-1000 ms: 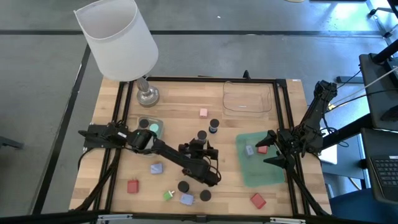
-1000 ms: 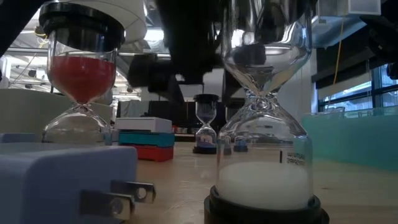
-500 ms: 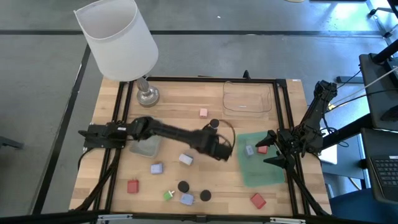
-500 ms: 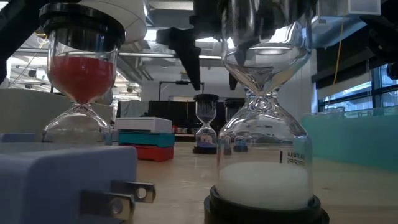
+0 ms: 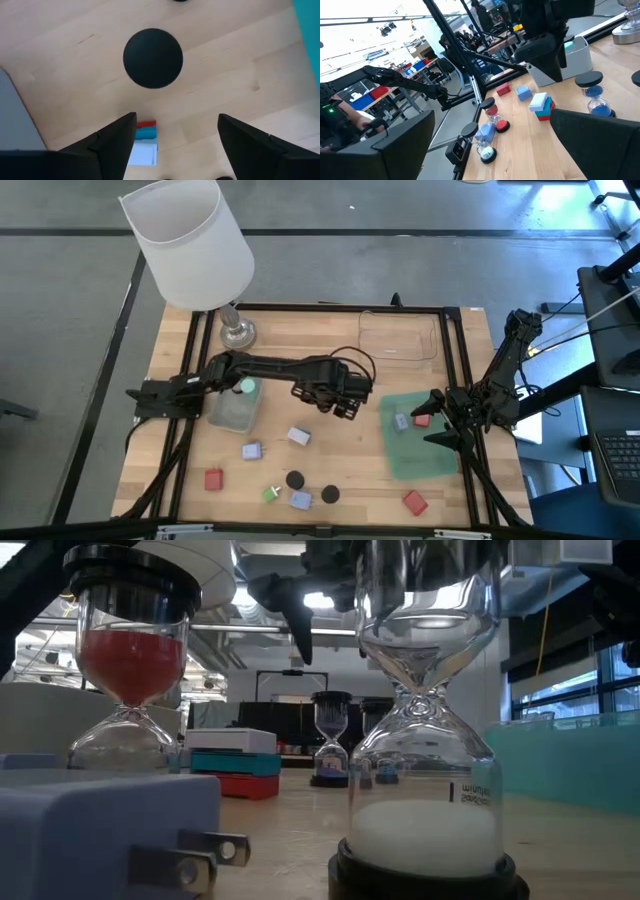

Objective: Pick & Place Office items
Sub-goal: Put the the bottom blue hourglass into the gray bin

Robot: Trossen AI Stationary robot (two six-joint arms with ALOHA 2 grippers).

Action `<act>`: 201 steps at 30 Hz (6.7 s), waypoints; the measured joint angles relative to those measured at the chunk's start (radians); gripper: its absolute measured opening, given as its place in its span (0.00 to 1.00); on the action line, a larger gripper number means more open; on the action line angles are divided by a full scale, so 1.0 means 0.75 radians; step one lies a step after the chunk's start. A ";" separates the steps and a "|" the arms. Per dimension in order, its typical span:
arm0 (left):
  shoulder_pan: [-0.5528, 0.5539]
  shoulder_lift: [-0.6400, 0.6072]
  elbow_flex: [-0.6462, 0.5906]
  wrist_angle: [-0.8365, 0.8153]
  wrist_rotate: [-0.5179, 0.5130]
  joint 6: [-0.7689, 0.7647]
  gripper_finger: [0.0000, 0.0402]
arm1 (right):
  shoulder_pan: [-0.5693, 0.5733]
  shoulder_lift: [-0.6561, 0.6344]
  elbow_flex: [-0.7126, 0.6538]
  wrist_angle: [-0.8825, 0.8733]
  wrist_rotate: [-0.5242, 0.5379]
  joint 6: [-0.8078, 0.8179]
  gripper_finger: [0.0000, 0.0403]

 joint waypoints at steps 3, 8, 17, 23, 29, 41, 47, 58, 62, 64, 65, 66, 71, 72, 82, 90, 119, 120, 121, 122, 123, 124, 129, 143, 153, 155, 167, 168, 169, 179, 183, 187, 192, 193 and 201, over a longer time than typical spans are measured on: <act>-0.001 0.000 0.000 0.001 -0.041 -0.019 0.75 | 0.001 0.000 0.000 0.000 0.000 0.001 0.99; 0.008 0.000 0.000 0.000 -0.089 -0.020 0.84 | 0.000 0.000 0.000 0.000 0.000 0.000 0.99; 0.014 0.000 -0.014 -0.042 -0.224 -0.018 0.89 | 0.000 0.000 0.000 0.000 0.000 0.000 0.99; 0.046 0.000 -0.105 0.023 -0.173 -0.018 0.89 | 0.000 0.000 0.000 0.001 0.000 0.000 0.99; 0.078 0.001 -0.192 0.116 -0.098 -0.018 0.89 | 0.001 0.000 0.000 0.001 0.000 0.000 0.99; 0.084 0.003 -0.249 0.206 -0.153 -0.018 0.89 | 0.000 0.000 0.000 0.000 0.000 0.000 0.99; 0.084 0.003 -0.249 0.230 -0.184 -0.018 0.85 | 0.001 0.000 0.000 0.001 0.000 0.001 0.99; 0.084 0.006 -0.249 0.230 -0.184 -0.019 0.66 | 0.000 0.000 0.000 0.001 0.000 0.000 0.99; 0.084 0.006 -0.249 0.230 -0.183 -0.020 0.54 | 0.001 0.000 0.000 0.001 0.000 0.000 0.99; 0.083 0.006 -0.249 0.229 -0.184 -0.021 0.50 | 0.000 0.000 0.000 0.000 0.000 0.000 0.99; 0.083 0.006 -0.249 0.229 -0.184 -0.020 0.50 | 0.000 0.000 0.000 0.000 0.000 0.000 0.99; 0.083 0.006 -0.249 0.229 -0.184 -0.019 0.50 | 0.000 0.000 0.000 0.000 0.000 0.001 0.99; 0.083 0.005 -0.248 0.207 -0.168 -0.018 0.50 | 0.000 -0.001 0.000 0.000 0.000 0.000 0.99; 0.083 0.004 -0.248 0.191 -0.156 -0.017 0.51 | 0.001 0.000 0.000 0.000 0.000 0.001 0.99; 0.050 -0.143 -0.248 0.021 -0.284 -0.020 0.49 | 0.000 0.000 -0.001 0.001 0.000 0.001 0.99; 0.003 -0.351 -0.299 -0.052 -0.394 -0.021 0.38 | 0.000 -0.001 0.000 0.001 0.000 0.000 0.99; -0.074 -0.661 -0.939 0.359 -0.383 -0.180 0.85 | 0.001 0.000 0.000 0.000 0.000 0.000 0.99; -0.069 -0.661 -0.955 0.377 -0.366 -0.175 0.89 | 0.000 0.000 0.000 0.000 0.000 0.000 0.99; -0.065 -0.660 -0.969 0.388 -0.350 -0.171 0.93 | 0.000 -0.001 -0.001 0.001 0.000 0.001 0.99; -0.061 -0.660 -0.984 0.409 -0.334 -0.167 0.96 | 0.000 0.000 0.000 0.000 0.000 0.000 0.99; -0.056 -0.657 -0.998 0.436 -0.323 -0.160 0.98 | 0.000 0.000 -0.001 0.000 0.000 0.001 0.99; -0.054 -0.652 -1.015 0.461 -0.311 -0.154 0.98 | 0.000 0.000 -0.001 0.001 0.000 0.000 0.99; -0.048 -0.621 -1.088 0.515 -0.307 -0.093 0.99 | 0.000 0.000 -0.001 0.000 0.000 0.001 0.99; 0.015 -0.486 -1.245 0.597 -0.198 0.093 1.00 | 0.000 0.000 -0.001 -0.008 0.000 0.000 0.99; 0.047 -0.340 -1.244 0.692 -0.127 0.161 1.00 | 0.000 0.000 -0.001 -0.009 0.000 0.000 0.99; 0.050 -0.322 -1.242 0.695 -0.124 0.162 1.00 | 0.000 0.000 -0.001 -0.009 0.000 0.001 0.99; 0.050 -0.304 -1.244 0.722 -0.121 0.180 0.82 | 0.000 0.000 -0.001 -0.009 0.000 0.001 0.99; 0.050 -0.303 -1.244 0.725 -0.119 0.175 0.78 | 0.000 0.000 -0.001 -0.009 0.000 0.000 0.99; 0.050 -0.302 -1.244 0.726 -0.117 0.171 0.75 | 0.000 0.000 -0.001 -0.010 0.000 0.001 0.99; 0.053 -0.302 -1.245 0.761 -0.086 0.168 0.42 | 0.000 0.000 -0.001 -0.010 0.000 0.001 0.99; 0.056 -0.302 -1.225 0.766 -0.077 0.169 0.42 | 0.000 0.000 -0.001 -0.010 0.000 0.000 0.99; 0.055 -0.290 -1.164 0.723 -0.129 0.212 0.46 | 0.000 0.000 -0.001 -0.010 0.000 0.000 0.99; 0.063 -0.292 -1.042 0.718 -0.377 0.230 0.41 | 0.000 0.000 -0.001 -0.012 0.000 0.000 0.99; 0.060 -0.292 -1.020 0.714 -0.408 0.227 0.41 | 0.000 0.000 -0.001 -0.013 0.000 0.000 0.99; 0.020 -0.294 -0.896 0.741 -0.837 0.154 0.43 | 0.000 0.000 -0.001 -0.013 0.000 0.000 0.99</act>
